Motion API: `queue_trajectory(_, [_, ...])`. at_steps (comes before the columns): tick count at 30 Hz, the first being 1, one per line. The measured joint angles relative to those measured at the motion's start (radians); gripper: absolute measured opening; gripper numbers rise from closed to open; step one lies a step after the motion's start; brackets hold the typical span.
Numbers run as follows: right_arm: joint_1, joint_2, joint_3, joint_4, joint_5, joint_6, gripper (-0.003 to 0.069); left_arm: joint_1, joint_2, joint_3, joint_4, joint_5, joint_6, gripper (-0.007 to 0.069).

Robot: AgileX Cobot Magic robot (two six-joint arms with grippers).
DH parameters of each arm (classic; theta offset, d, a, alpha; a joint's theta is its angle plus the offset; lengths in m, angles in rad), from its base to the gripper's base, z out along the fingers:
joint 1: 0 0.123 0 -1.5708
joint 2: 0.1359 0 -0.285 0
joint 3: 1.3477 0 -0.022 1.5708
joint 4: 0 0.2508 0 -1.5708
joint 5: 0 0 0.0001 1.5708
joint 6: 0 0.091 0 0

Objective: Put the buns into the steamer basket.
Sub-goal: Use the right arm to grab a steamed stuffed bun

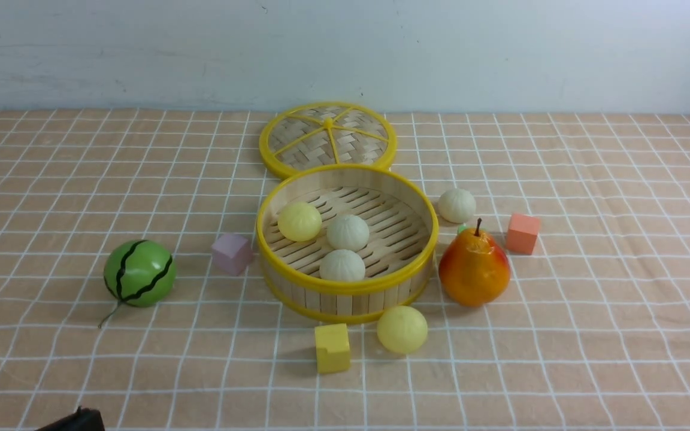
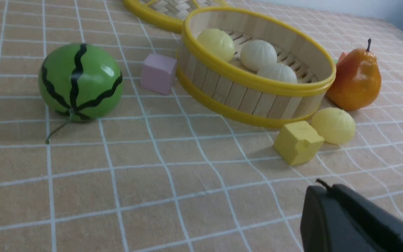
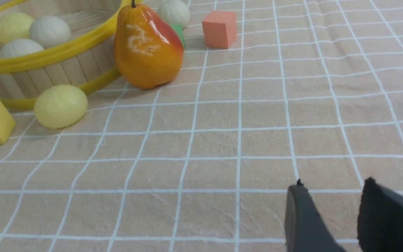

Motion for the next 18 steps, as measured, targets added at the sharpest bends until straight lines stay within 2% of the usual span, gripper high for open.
queue_trajectory(3, [0.0,0.0,0.007,0.049,-0.052,0.048,0.0239,0.0,0.0,0.006,0.0,0.028,0.0,-0.0013])
queue_trajectory(11, [0.0,0.0,-0.003,0.401,-0.28,0.27,0.0235,0.0,0.0,0.006,0.0,0.064,0.0,-0.0013])
queue_trajectory(13, [0.0,0.006,-0.034,0.418,-0.247,0.272,0.0222,0.0,0.0,0.006,0.0,0.064,0.0,-0.0013])
queue_trajectory(17, [0.0,0.237,-0.314,0.376,0.118,0.113,0.0107,0.0,0.0,0.006,0.0,0.065,0.0,-0.0013])
queue_trajectory(18, [0.0,0.252,-0.328,0.367,0.137,0.091,0.0101,0.0,0.0,0.006,0.0,0.065,0.0,-0.0013])
